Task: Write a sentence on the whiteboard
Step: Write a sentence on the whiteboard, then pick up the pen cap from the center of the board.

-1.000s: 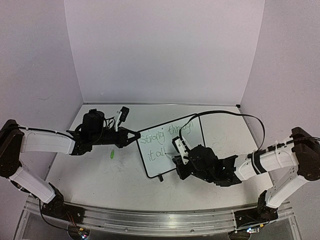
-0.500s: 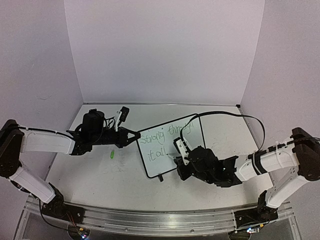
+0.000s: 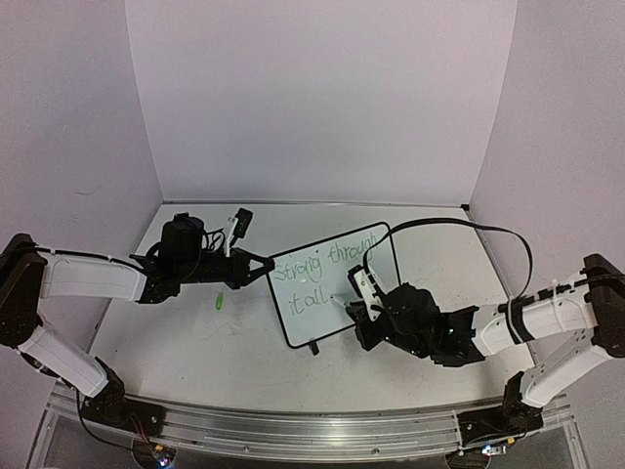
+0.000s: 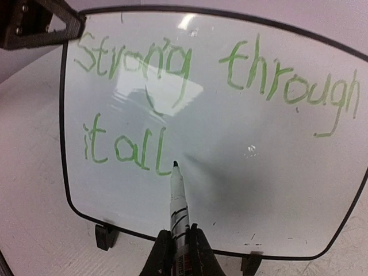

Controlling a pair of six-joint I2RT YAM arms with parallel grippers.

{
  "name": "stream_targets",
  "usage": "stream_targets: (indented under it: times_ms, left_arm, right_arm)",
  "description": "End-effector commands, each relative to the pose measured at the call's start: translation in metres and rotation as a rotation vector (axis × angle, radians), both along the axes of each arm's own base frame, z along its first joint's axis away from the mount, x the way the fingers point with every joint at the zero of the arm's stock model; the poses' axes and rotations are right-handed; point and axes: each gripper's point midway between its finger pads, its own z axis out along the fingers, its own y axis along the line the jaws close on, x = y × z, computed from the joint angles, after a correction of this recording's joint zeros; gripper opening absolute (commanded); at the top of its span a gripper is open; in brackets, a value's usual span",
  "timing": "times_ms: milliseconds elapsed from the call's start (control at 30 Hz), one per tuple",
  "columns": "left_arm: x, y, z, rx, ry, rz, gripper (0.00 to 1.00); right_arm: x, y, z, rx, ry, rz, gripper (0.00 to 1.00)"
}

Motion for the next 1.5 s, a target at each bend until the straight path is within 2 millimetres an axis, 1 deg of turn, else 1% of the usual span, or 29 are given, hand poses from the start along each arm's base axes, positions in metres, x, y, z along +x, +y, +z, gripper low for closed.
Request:
stream_targets:
  times_ms: [0, 133, 500, 733, 800, 833, 867, 900, 933, 967, 1000, 1033, 1100, 1133, 1200, 1267, 1367, 1433, 1467]
  left_arm:
    - [0.009, 0.018, -0.030, 0.131, 0.025, 0.080, 0.00]
    - [0.009, 0.018, -0.029, 0.129, 0.025, 0.079, 0.00]
    - [0.007, 0.018, -0.030, 0.131, 0.026, 0.077, 0.00]
    - [0.007, 0.018, -0.030, 0.130, 0.026, 0.076, 0.00]
    - [0.007, 0.018, -0.030, 0.130, 0.027, 0.076, 0.00]
    - [0.008, 0.018, -0.031, 0.131, 0.027, 0.075, 0.00]
    - [0.008, 0.018, -0.031, 0.131, 0.028, 0.075, 0.00]
    - [0.008, 0.018, -0.031, 0.132, 0.028, 0.077, 0.00]
    - [0.008, 0.019, -0.031, 0.133, 0.027, 0.080, 0.00]
    - [0.009, 0.019, -0.030, 0.133, 0.025, 0.083, 0.00]
    - [0.009, 0.020, -0.029, 0.134, 0.023, 0.089, 0.02]
    - [0.010, 0.020, -0.028, 0.134, 0.022, 0.096, 0.04]
    - [0.012, 0.022, -0.024, 0.131, 0.015, 0.114, 0.13]
    - [0.014, 0.024, -0.022, 0.129, 0.011, 0.124, 0.19]
    - [0.015, 0.024, -0.014, 0.117, 0.000, 0.135, 0.31]
    - [0.015, 0.025, -0.001, 0.100, -0.019, 0.140, 0.38]
    - [0.017, 0.028, 0.017, 0.089, -0.047, 0.160, 0.47]
    - [0.017, 0.031, 0.029, 0.093, -0.052, 0.179, 0.60]
    - [0.017, 0.034, 0.035, 0.086, -0.055, 0.188, 0.64]
  right_arm:
    - [0.003, 0.009, 0.007, 0.018, -0.001, 0.007, 0.00]
    - [0.006, 0.007, 0.002, 0.007, 0.004, -0.014, 0.00]
    - [0.013, 0.009, 0.005, 0.000, -0.011, -0.048, 0.00]
    - [0.019, 0.006, -0.006, -0.045, -0.003, -0.088, 0.00]
    - [0.019, 0.005, -0.006, -0.047, -0.004, -0.093, 0.00]
    - [0.018, 0.003, -0.002, -0.038, -0.008, -0.094, 0.00]
    - [0.017, 0.002, 0.006, -0.017, -0.017, -0.090, 0.00]
    - [0.011, 0.003, 0.021, 0.024, -0.036, -0.067, 0.00]
    - [0.005, 0.004, 0.038, 0.071, -0.059, -0.040, 0.00]
    - [-0.004, 0.004, 0.064, 0.146, -0.092, -0.006, 0.00]
    - [-0.012, 0.000, 0.091, 0.223, -0.124, 0.025, 0.00]
    - [-0.019, -0.005, 0.110, 0.279, -0.151, 0.051, 0.00]
    - [-0.022, -0.018, 0.131, 0.316, -0.201, 0.050, 0.00]
    - [-0.023, -0.024, 0.136, 0.312, -0.228, 0.043, 0.00]
    - [-0.015, -0.040, 0.136, 0.280, -0.268, -0.036, 0.00]
    - [-0.007, -0.051, 0.138, 0.243, -0.311, -0.105, 0.00]
    - [0.000, -0.064, 0.150, 0.243, -0.370, -0.181, 0.00]
    - [0.003, -0.071, 0.159, 0.272, -0.404, -0.223, 0.00]
    - [0.004, -0.075, 0.160, 0.277, -0.415, -0.240, 0.00]
